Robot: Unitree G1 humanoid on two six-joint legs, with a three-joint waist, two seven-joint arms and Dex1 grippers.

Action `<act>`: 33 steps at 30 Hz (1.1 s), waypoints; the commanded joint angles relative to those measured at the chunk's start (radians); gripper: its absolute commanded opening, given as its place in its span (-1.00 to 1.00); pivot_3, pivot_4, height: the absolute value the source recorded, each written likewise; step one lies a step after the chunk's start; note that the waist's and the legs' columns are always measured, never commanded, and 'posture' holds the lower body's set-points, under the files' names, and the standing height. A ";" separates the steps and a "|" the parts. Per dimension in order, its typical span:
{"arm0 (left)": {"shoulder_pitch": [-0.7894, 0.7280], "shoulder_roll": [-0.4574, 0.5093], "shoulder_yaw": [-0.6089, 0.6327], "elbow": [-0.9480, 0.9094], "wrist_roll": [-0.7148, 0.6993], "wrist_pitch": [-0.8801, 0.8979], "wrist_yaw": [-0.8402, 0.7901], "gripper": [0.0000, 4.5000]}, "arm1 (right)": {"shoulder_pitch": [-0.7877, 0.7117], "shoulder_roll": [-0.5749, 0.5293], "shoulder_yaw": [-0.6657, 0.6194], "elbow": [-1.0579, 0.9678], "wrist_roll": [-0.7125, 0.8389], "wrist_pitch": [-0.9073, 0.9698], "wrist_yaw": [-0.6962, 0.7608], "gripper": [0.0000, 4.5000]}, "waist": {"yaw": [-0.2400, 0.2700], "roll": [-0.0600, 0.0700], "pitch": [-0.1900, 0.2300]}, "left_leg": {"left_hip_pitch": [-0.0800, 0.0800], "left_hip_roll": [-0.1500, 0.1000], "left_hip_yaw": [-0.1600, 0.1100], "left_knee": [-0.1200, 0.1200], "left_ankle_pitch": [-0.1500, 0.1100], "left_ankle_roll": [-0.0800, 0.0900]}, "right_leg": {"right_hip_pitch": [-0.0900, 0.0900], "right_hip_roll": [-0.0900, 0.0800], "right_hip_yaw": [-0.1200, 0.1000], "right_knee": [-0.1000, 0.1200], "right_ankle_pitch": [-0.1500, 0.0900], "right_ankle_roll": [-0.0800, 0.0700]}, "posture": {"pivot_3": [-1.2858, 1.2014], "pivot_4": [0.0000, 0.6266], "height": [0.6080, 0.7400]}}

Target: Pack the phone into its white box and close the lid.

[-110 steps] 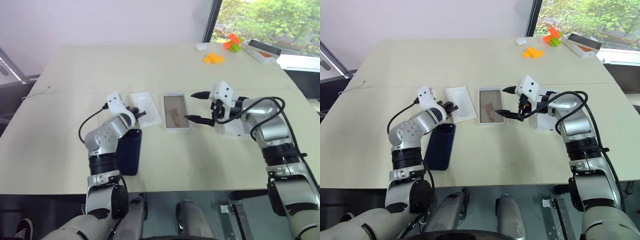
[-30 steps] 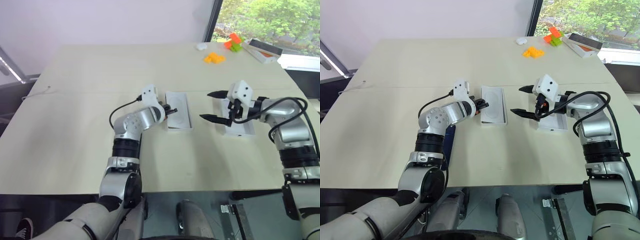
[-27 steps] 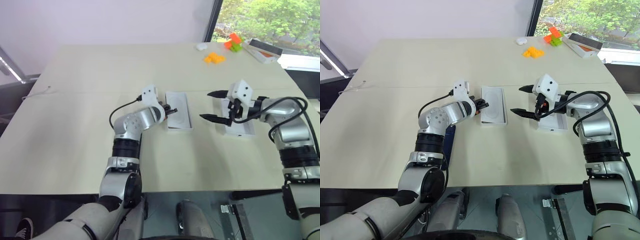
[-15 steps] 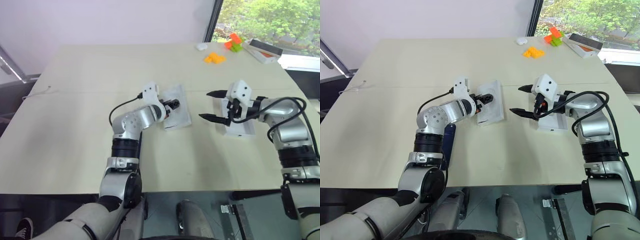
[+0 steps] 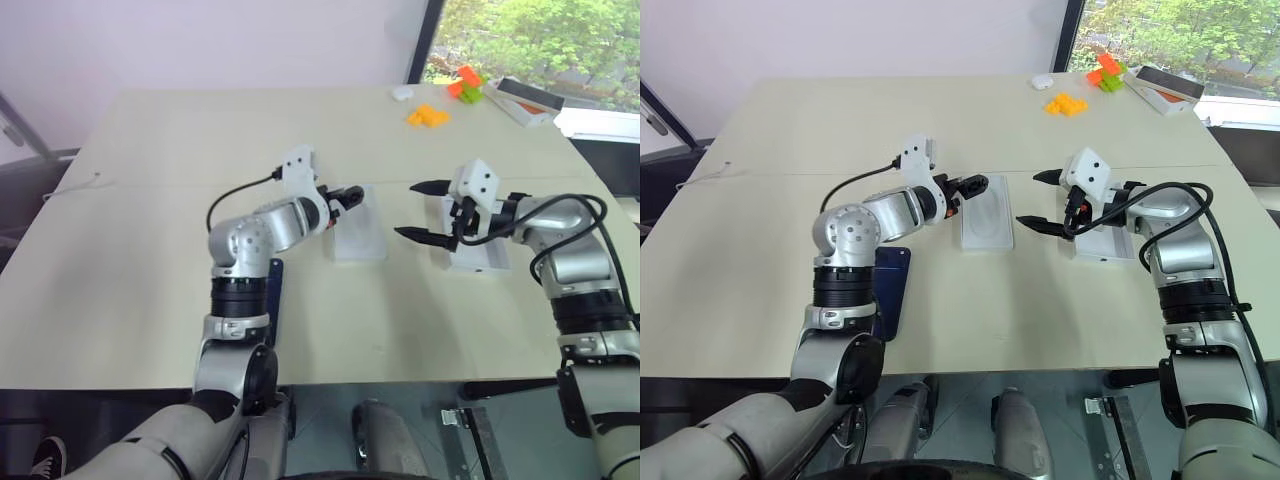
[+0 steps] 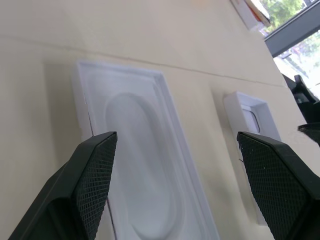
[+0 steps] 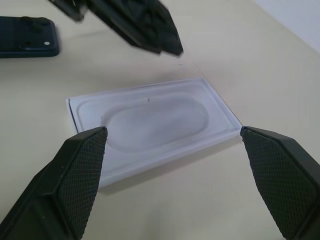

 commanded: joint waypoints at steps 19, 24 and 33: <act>0.409 0.594 -0.146 -0.342 0.098 -0.516 -0.670 0.83 | -0.038 0.254 0.074 -0.043 -0.078 0.072 -0.274 -0.98 | 0.002 0.001 0.000 | 0.000 0.002 0.000 -0.002 0.000 -0.001 | -0.002 -0.001 0.002 -0.001 -0.001 -0.007 | 0.03 -0.52 1.00; 0.453 0.585 -0.131 -0.411 0.012 -0.470 -0.722 0.83 | -0.050 0.287 0.137 0.003 -0.156 0.044 -0.329 -0.99 | 0.000 0.001 0.000 | 0.000 0.002 0.000 -0.002 0.001 -0.001 | -0.002 -0.001 0.001 -0.001 -0.001 -0.007 | 0.03 -0.52 1.00; 0.468 0.598 -0.166 -0.420 0.068 -0.515 -0.704 0.83 | -0.078 0.308 0.274 0.123 -0.348 -0.055 -0.405 -0.99 | -0.005 0.001 0.000 | 0.001 0.003 -0.001 -0.002 0.001 -0.001 | -0.002 0.002 0.001 0.000 -0.001 -0.007 | 0.03 -0.52 1.00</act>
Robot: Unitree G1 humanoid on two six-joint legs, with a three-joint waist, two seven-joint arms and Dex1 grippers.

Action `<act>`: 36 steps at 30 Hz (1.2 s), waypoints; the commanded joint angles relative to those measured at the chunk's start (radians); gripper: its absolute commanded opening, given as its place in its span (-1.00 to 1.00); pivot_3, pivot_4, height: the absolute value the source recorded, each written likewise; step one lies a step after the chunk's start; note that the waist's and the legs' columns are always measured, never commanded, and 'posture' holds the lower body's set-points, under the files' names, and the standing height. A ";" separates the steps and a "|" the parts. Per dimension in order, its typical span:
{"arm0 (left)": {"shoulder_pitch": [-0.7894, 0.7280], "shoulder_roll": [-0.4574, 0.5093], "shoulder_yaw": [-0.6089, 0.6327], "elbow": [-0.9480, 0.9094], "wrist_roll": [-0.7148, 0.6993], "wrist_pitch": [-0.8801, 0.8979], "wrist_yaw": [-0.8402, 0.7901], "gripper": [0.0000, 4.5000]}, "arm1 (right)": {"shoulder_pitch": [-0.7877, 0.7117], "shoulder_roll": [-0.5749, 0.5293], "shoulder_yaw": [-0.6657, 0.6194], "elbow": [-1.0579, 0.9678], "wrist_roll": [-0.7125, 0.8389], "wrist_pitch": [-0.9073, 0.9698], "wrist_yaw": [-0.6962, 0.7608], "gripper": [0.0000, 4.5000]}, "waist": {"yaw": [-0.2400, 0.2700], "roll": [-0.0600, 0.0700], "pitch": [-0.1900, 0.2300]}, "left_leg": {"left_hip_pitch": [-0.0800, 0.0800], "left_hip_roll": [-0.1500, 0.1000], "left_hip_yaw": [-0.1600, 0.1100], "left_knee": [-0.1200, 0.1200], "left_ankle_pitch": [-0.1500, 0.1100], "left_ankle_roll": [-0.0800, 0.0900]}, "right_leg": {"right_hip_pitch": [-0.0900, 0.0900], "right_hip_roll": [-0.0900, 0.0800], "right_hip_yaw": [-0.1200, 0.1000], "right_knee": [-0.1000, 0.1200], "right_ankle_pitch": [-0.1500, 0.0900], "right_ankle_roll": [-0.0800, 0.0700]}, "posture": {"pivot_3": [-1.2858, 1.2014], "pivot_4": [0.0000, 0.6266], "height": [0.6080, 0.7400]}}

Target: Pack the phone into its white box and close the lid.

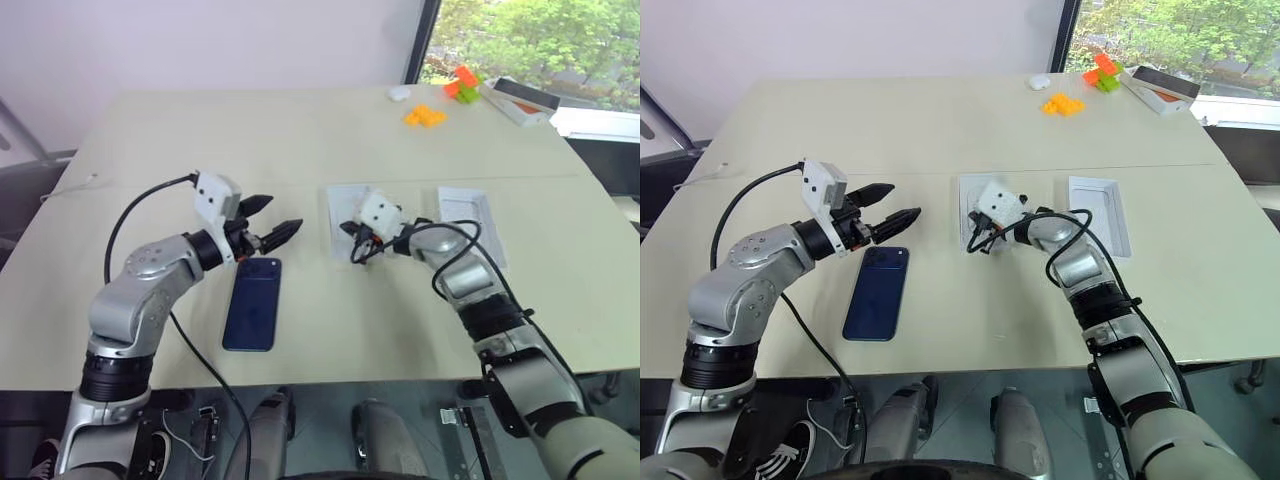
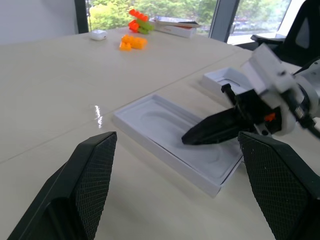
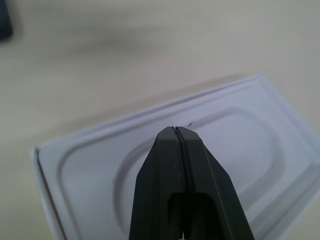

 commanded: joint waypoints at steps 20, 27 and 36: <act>-0.026 0.003 0.008 0.000 0.060 -0.053 0.022 0.83 | -0.078 -0.013 -0.052 0.012 0.000 -0.008 0.063 -0.99 | 0.001 0.000 0.000 | 0.000 0.000 0.000 0.000 0.000 0.000 | 0.000 0.001 0.000 0.000 0.002 0.003 | 0.03 -0.52 1.00; -0.027 -0.006 0.008 0.003 0.065 -0.057 0.020 0.83 | -0.088 -0.027 -0.072 -0.012 0.029 0.047 0.081 -0.99 | 0.001 0.000 0.000 | 0.000 0.000 0.000 0.000 0.000 0.000 | 0.000 0.001 0.000 0.000 0.002 0.002 | 0.03 -0.52 1.00; -0.024 -0.014 0.004 -0.013 0.058 -0.055 0.015 0.83 | -0.061 -0.024 -0.004 0.015 -0.051 0.021 0.049 -0.99 | 0.001 0.000 0.000 | 0.000 0.000 0.000 0.000 0.000 0.000 | 0.000 0.001 0.000 0.000 0.001 0.002 | 0.03 -0.52 1.00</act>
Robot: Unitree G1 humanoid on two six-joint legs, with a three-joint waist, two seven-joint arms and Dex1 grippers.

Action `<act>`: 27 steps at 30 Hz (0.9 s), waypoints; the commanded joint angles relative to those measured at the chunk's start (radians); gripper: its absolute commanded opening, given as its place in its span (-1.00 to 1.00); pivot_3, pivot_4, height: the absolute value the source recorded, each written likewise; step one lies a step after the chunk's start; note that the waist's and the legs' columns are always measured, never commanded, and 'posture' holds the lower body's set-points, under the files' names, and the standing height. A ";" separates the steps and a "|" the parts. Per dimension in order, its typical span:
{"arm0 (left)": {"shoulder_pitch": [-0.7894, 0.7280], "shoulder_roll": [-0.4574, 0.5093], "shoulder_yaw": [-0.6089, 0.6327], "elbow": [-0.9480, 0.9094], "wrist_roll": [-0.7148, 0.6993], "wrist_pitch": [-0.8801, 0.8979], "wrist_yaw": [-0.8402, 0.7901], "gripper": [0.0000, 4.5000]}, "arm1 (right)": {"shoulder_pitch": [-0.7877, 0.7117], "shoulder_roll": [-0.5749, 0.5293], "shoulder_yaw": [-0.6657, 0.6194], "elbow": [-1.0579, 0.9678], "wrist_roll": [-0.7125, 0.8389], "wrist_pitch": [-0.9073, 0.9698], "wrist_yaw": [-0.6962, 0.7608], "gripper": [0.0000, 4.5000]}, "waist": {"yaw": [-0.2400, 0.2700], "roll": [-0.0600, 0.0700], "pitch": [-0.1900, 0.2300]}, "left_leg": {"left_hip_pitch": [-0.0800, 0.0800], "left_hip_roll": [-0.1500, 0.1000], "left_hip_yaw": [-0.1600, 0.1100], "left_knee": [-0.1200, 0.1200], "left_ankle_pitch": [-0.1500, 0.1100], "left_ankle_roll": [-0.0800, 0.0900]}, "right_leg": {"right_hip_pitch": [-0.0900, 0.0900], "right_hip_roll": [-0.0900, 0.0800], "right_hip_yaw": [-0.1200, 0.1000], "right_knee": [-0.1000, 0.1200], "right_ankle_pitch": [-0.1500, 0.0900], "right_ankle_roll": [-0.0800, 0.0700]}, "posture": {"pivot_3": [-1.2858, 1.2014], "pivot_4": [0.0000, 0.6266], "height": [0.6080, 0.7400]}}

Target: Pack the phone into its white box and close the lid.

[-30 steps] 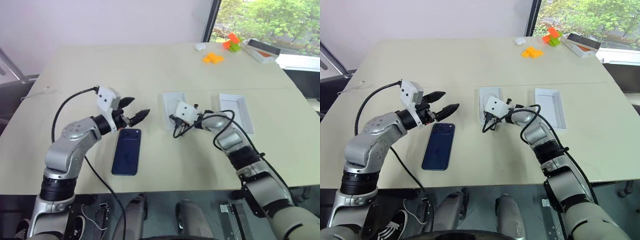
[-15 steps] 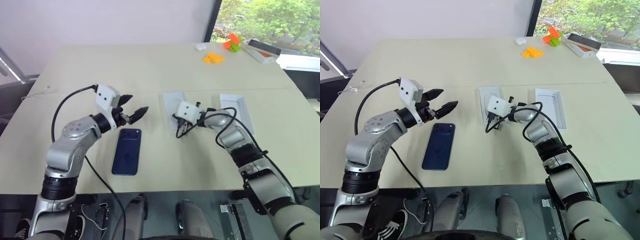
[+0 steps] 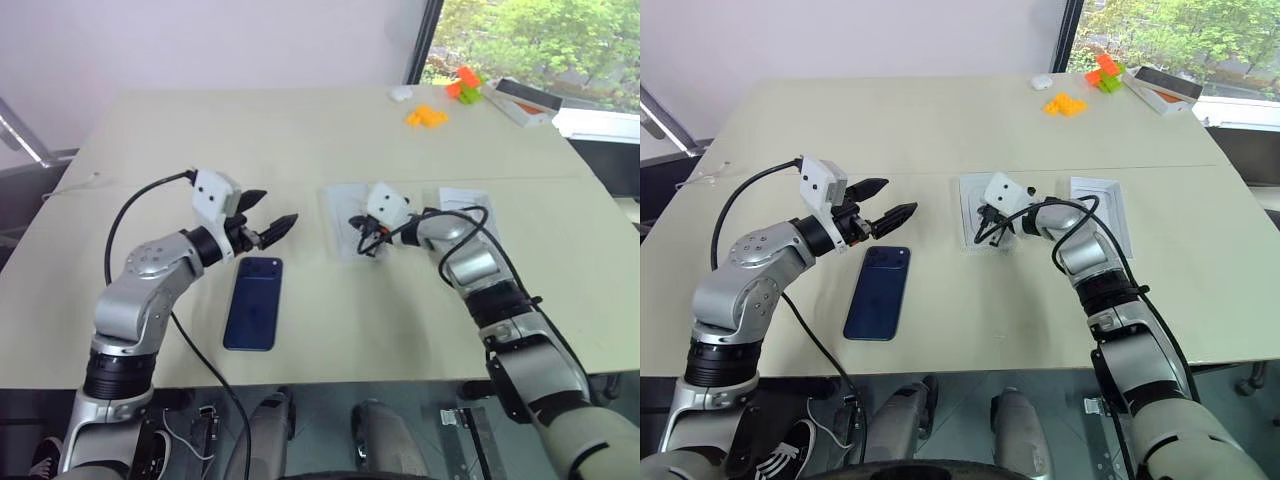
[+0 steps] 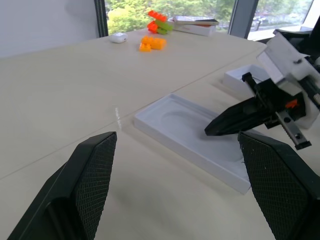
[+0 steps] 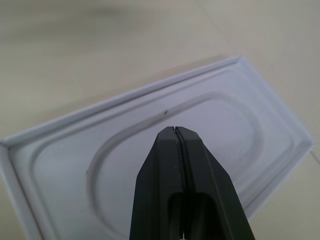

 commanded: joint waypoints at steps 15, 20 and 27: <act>-0.010 -0.003 0.008 -0.022 0.001 -0.023 0.002 0.83 | 0.035 0.002 0.006 -0.146 0.014 0.070 0.034 -0.99 | 0.000 0.000 0.000 | 0.000 0.000 0.000 0.000 0.000 0.000 | 0.000 0.000 0.000 0.000 0.000 -0.001 | 0.03 -0.52 1.00; 0.014 0.014 0.018 -0.031 0.002 -0.021 -0.009 0.83 | 0.008 -0.035 -0.029 -0.115 0.027 -0.009 0.035 -0.99 | 0.001 0.000 0.000 | 0.000 0.000 0.000 0.000 0.000 0.000 | 0.000 0.000 0.000 0.000 -0.001 -0.003 | 0.03 -0.52 1.00; 0.062 0.054 0.067 -0.065 -0.034 0.015 -0.010 0.83 | -0.036 -0.037 -0.163 -0.238 0.229 0.084 0.118 -0.99 | -0.001 0.000 0.000 | 0.000 0.002 0.000 0.000 0.000 0.000 | 0.000 0.000 0.000 0.000 -0.001 -0.003 | 0.03 -0.52 1.00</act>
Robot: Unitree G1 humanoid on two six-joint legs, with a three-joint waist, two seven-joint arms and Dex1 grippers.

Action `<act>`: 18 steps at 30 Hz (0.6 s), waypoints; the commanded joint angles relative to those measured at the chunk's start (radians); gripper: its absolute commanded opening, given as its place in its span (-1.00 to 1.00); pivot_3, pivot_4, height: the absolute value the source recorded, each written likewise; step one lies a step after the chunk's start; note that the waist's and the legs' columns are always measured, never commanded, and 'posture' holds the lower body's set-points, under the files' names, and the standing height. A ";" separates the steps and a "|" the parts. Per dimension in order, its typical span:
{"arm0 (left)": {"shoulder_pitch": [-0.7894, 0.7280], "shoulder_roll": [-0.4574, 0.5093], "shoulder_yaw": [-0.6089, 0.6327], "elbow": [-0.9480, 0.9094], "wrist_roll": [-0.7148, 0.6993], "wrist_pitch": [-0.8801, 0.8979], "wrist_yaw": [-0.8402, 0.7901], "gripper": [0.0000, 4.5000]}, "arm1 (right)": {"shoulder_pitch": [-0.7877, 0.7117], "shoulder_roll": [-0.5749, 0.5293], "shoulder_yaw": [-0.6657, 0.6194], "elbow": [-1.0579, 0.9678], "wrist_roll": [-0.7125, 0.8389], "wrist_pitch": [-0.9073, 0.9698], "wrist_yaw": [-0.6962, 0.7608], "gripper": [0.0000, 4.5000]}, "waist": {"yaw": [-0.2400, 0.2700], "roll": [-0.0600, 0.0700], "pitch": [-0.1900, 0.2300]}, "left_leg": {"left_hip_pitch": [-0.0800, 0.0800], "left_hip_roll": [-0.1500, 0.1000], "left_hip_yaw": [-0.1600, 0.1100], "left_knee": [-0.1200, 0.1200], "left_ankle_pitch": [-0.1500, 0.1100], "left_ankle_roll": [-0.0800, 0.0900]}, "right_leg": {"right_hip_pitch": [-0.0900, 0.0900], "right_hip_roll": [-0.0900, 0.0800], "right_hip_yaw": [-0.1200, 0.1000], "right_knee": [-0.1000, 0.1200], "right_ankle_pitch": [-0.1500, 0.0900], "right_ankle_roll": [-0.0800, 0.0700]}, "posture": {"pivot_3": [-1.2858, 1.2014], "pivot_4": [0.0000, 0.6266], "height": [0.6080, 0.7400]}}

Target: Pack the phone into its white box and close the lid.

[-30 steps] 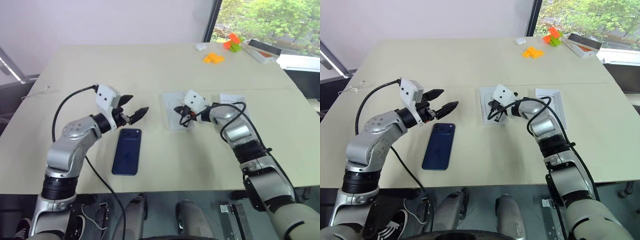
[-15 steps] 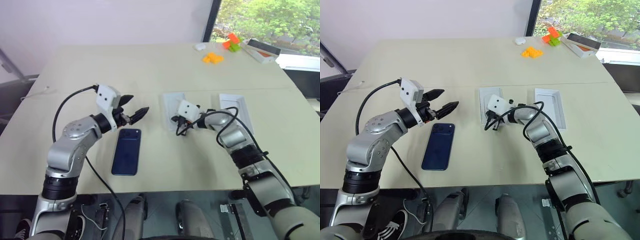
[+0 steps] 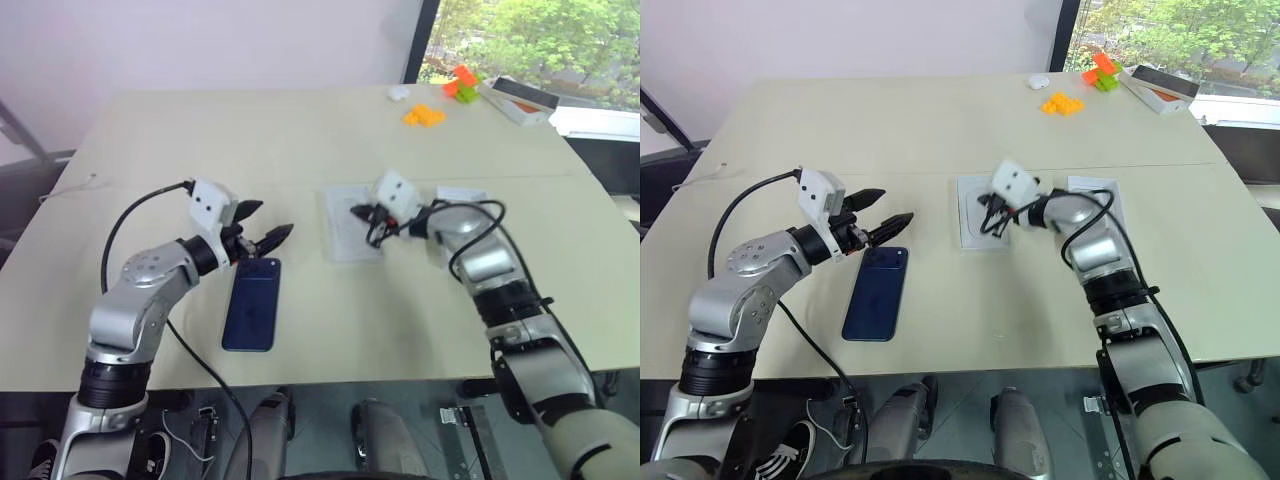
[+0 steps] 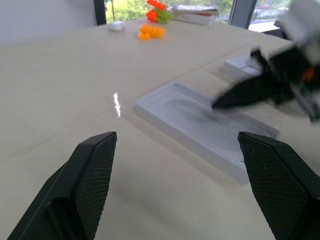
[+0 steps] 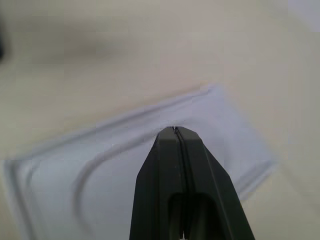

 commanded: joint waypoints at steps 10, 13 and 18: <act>0.075 0.065 0.188 -0.148 -0.160 0.217 0.073 0.83 | 0.077 -0.043 -0.038 -0.292 0.189 0.109 0.134 -0.16 | 0.001 0.000 0.000 | 0.000 0.000 -0.001 0.000 0.000 0.000 | 0.000 -0.004 0.001 -0.001 0.000 -0.001 | 0.03 -0.52 1.00; 0.113 0.099 0.256 -0.183 -0.230 0.302 0.083 0.83 | 0.105 -0.045 -0.026 -0.348 0.221 0.127 0.154 0.48 | 0.002 0.000 0.000 | -0.001 0.000 -0.001 -0.001 -0.001 0.000 | -0.001 -0.004 0.001 -0.001 0.000 -0.001 | 0.03 -0.52 1.00; 0.179 0.168 0.412 -0.213 -0.354 0.417 0.096 0.83 | 0.146 -0.051 0.050 -0.377 0.134 0.022 0.139 0.99 | 0.000 0.000 0.000 | -0.001 0.000 -0.001 -0.002 -0.001 0.000 | -0.002 -0.004 0.001 -0.001 -0.001 -0.001 | 0.03 -0.52 1.00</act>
